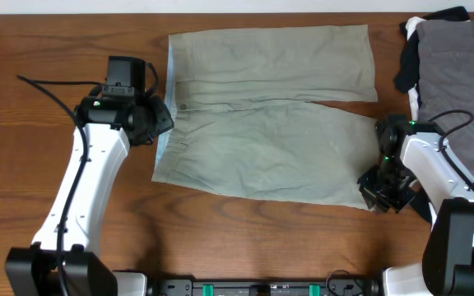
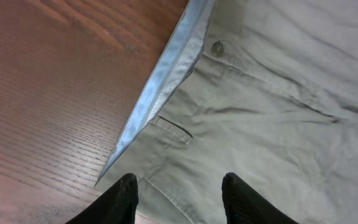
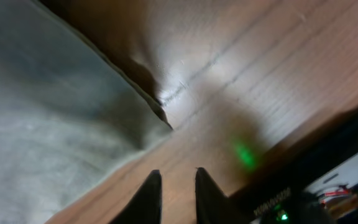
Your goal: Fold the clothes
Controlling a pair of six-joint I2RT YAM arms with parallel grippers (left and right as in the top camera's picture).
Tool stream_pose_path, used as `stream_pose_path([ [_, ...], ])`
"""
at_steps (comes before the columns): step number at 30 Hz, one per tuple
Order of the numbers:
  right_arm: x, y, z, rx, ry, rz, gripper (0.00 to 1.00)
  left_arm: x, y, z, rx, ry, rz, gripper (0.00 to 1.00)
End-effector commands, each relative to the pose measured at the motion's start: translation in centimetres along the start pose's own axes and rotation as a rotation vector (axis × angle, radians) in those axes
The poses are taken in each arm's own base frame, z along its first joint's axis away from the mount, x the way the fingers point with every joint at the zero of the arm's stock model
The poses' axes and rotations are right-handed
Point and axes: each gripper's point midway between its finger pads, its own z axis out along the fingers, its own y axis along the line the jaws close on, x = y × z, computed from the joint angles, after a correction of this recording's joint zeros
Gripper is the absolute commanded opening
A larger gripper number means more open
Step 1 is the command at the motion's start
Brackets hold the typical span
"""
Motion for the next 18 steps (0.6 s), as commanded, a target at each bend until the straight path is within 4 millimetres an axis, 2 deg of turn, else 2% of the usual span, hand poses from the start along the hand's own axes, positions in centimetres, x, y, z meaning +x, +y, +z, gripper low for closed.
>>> stream_pose_path([
  [1, -0.6, -0.1, 0.1, -0.009, -0.029, -0.010, 0.84, 0.4, 0.3, 1.0, -0.015, 0.031, -0.001, 0.47],
  [2, -0.9, 0.2, 0.3, -0.019, -0.045, -0.043, 0.99, 0.5, 0.3, 1.2, -0.018, 0.037, -0.001, 0.47],
  [7, -1.1, 0.5, 0.8, -0.056, -0.066, -0.079, 0.98, 0.7, 0.5, 1.8, -0.029, 0.056, 0.016, 0.48],
  [10, -1.0, 0.4, -0.1, -0.089, -0.094, -0.075, 0.97, 0.7, 0.5, 1.9, -0.030, 0.057, 0.028, 0.48],
  [14, -1.3, 0.7, -1.1, -0.153, -0.150, -0.068, 0.99, 0.6, 0.4, 1.9, -0.028, 0.052, 0.029, 0.48],
  [18, -0.8, 1.5, -0.2, -0.229, -0.156, -0.072, 0.97, 0.4, 0.4, 2.0, -0.025, 0.048, 0.029, 0.48],
])
